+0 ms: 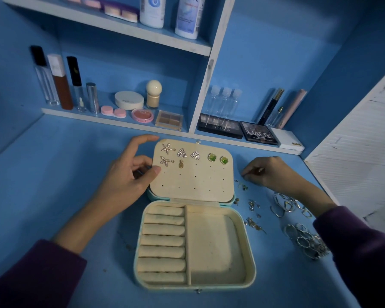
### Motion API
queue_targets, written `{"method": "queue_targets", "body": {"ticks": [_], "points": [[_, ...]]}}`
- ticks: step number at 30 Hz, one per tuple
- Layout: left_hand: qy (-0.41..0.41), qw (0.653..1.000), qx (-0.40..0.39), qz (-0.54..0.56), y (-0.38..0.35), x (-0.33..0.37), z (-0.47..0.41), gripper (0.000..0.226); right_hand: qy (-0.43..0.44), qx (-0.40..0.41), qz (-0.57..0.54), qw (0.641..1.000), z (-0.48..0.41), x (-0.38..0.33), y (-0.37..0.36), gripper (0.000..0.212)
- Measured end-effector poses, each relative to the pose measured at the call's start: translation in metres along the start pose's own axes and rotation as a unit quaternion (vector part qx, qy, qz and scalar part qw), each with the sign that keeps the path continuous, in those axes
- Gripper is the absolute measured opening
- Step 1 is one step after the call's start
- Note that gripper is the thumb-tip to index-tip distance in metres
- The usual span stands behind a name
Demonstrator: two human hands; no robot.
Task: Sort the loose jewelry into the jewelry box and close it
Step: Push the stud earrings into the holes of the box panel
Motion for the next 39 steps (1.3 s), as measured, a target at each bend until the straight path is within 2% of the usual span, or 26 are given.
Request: {"method": "queue_targets", "body": {"ticks": [14,18,23,27,32,36,39], "points": [[0.009,1.000,-0.001,-0.007,0.000,0.002,0.000,0.056,-0.023,-0.008,0.000,1.000,-0.001,-0.005,-0.004,0.018],[0.011,1.000,0.000,-0.004,0.000,0.003,0.000,0.056,-0.040,0.008,-0.100,0.994,0.004,-0.011,-0.003,0.011],[0.012,1.000,0.002,0.000,0.000,0.003,0.000,0.055,-0.061,0.030,-0.292,0.954,0.020,-0.030,-0.001,0.010],[0.011,1.000,-0.002,0.000,0.000,0.003,0.001,0.055,-0.061,0.046,-0.343,0.936,0.026,-0.039,-0.002,0.013],[0.009,1.000,0.002,0.002,0.000,0.002,0.000,0.055,-0.069,0.050,-0.272,0.959,0.025,-0.029,-0.004,0.015],[0.008,1.000,0.000,0.000,0.000,0.002,0.000,0.055,-0.044,0.090,-0.142,0.985,0.020,-0.016,-0.004,0.027],[0.009,1.000,0.002,-0.004,0.000,0.002,0.000,0.055,-0.019,0.089,-0.067,0.994,0.016,-0.010,-0.006,0.031]]}}
Point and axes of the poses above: each hand's wrist, its own z-axis away from the middle knuckle, its own y-axis out of the back of the hand, x = y × z, the point moved 1 cm from there along -z, towards the middle knuckle, and after that the axes turned 11 degrees about -y, right-handed, at the moved point
